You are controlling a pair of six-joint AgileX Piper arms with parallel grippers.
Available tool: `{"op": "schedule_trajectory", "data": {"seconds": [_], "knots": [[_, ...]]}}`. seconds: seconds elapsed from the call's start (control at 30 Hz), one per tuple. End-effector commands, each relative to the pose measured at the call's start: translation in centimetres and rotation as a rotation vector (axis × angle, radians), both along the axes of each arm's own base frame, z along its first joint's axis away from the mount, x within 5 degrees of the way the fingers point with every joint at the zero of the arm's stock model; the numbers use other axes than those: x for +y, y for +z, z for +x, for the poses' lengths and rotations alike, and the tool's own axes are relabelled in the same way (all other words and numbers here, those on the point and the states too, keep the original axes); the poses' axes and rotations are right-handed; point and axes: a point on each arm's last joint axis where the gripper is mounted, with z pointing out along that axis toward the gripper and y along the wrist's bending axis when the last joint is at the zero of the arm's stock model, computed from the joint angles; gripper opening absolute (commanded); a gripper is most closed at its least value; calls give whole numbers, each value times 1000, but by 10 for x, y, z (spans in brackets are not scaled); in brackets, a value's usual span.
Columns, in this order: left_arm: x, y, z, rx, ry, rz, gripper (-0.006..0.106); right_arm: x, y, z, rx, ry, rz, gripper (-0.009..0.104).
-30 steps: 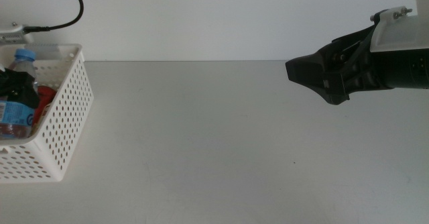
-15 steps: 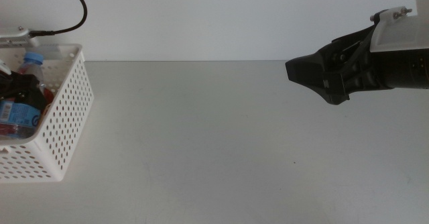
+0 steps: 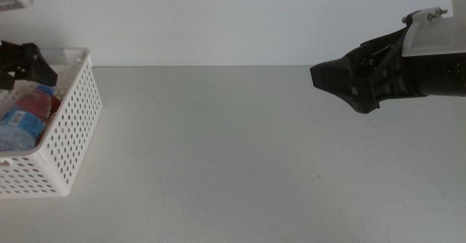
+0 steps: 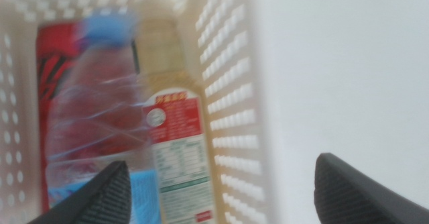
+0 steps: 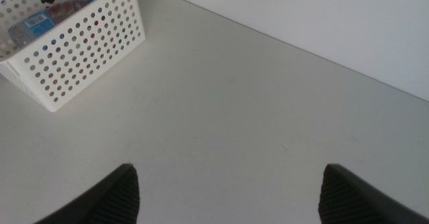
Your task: Use arms to grab the bottles and put them into the dustbin to the left of the table.
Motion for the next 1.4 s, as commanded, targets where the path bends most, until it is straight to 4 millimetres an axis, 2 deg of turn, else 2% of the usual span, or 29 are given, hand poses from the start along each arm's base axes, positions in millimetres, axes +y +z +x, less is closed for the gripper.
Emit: {"op": "schedule_trajectory", "data": {"seconds": [0.0,0.2,0.43,0.6,0.77,0.9,1.37], "knots": [[-16,50,-17,-156,-10,-6,94,-2,22,-3,-112,-7,54,75],[-48,94,-47,-295,-80,27,94,-2,22,-3,-112,-7,54,75],[-96,130,-85,-404,-190,50,94,-2,22,-3,-112,-7,54,75],[-136,144,-122,-508,-200,33,94,-2,22,-3,-112,-7,54,75],[-162,142,-162,-688,-212,-51,94,-2,22,-3,-112,-7,54,75],[-164,141,-180,-804,-203,-121,94,-2,22,-3,-112,-7,54,75],[-162,150,-180,-954,-174,-154,94,-2,23,-3,-113,-7,54,75]]}}
